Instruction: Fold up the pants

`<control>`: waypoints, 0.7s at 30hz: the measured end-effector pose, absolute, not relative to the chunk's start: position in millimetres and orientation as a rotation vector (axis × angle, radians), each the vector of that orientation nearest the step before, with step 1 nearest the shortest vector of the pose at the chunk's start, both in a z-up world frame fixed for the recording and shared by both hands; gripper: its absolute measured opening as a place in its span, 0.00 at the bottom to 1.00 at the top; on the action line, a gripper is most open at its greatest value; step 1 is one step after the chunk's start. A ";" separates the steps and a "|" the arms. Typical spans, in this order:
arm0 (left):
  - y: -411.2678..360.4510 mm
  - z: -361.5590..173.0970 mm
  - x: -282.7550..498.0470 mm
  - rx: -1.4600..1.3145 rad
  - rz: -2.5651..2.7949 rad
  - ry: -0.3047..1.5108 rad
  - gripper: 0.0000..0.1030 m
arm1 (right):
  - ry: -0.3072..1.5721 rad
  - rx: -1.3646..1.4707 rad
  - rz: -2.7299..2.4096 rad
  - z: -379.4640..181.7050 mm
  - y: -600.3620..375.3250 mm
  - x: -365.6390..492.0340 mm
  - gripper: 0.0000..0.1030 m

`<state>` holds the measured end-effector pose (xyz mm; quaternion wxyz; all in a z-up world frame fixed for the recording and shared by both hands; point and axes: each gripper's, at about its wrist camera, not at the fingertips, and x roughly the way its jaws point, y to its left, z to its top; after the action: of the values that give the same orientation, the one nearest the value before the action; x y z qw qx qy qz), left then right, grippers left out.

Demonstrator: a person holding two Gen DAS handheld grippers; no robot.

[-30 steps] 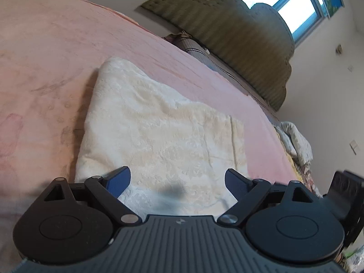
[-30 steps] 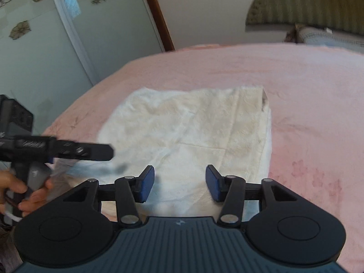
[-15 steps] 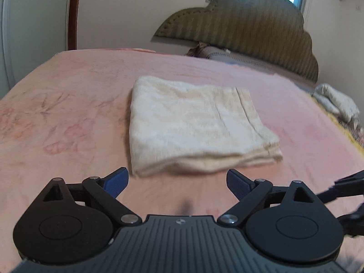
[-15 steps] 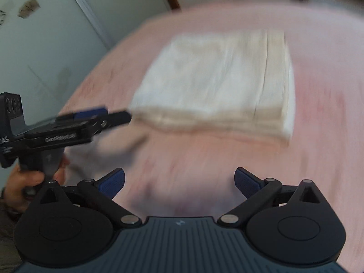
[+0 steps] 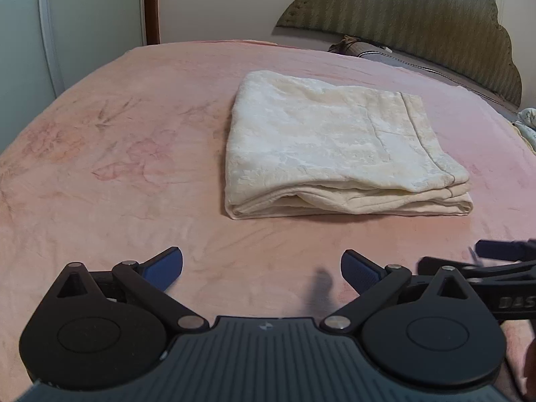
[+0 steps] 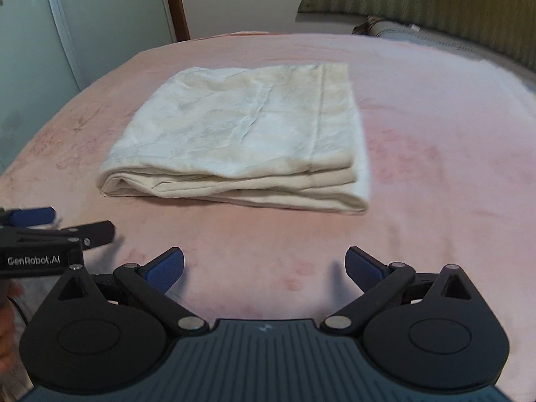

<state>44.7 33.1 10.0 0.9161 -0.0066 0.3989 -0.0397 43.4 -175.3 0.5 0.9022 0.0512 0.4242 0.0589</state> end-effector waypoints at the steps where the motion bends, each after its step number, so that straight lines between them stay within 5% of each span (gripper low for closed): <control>1: 32.6 9.3 44.5 -0.012 -0.077 0.823 0.97 | 0.883 0.130 0.117 -6.2 -173.8 46.2 1.00; 21: 30.7 -1.7 34.6 -0.004 -0.082 0.809 0.99 | 0.709 0.003 0.059 -36.3 -158.5 32.1 1.00</control>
<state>34.6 30.7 -1.7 0.9185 -0.0017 0.3934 -0.0397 32.1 -158.5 -36.3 0.9373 0.0015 0.3472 0.0290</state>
